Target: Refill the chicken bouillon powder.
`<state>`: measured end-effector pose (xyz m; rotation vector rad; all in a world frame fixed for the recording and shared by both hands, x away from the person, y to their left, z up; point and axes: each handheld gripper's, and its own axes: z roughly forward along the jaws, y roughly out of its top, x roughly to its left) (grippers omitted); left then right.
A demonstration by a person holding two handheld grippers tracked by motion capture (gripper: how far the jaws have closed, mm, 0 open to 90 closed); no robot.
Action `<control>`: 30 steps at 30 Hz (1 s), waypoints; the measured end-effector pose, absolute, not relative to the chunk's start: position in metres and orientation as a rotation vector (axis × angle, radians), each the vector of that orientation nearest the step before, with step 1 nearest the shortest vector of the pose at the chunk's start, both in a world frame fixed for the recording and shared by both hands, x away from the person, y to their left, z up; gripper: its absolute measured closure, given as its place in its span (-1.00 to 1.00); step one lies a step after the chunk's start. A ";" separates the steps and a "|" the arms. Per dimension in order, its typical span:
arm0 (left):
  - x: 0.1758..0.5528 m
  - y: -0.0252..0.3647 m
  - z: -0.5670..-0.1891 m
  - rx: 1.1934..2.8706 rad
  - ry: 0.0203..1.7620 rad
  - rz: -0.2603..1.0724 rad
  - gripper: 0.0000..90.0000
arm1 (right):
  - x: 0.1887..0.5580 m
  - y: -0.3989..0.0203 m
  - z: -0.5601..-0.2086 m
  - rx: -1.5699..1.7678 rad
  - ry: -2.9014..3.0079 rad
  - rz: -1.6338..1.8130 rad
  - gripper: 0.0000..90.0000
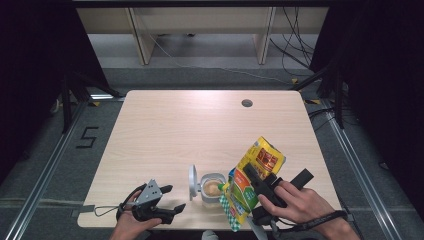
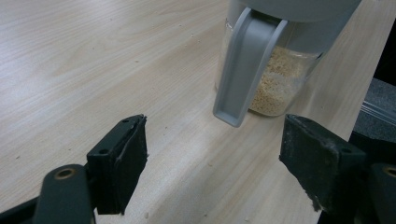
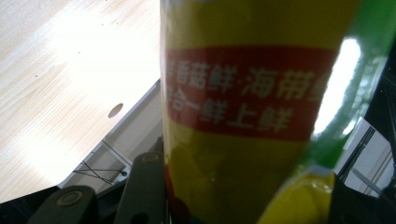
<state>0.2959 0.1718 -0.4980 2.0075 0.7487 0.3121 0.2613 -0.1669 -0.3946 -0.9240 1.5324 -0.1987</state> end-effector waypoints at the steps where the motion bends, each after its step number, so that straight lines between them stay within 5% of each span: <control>1: 0.296 0.172 -0.498 2.007 0.749 0.312 -0.50 | 0.261 -0.166 -0.394 -0.937 1.525 -0.222 0.43; 30: 0.296 0.172 -0.498 2.007 0.745 0.308 -0.50 | 0.261 -0.168 -0.398 -0.900 1.542 -0.182 0.46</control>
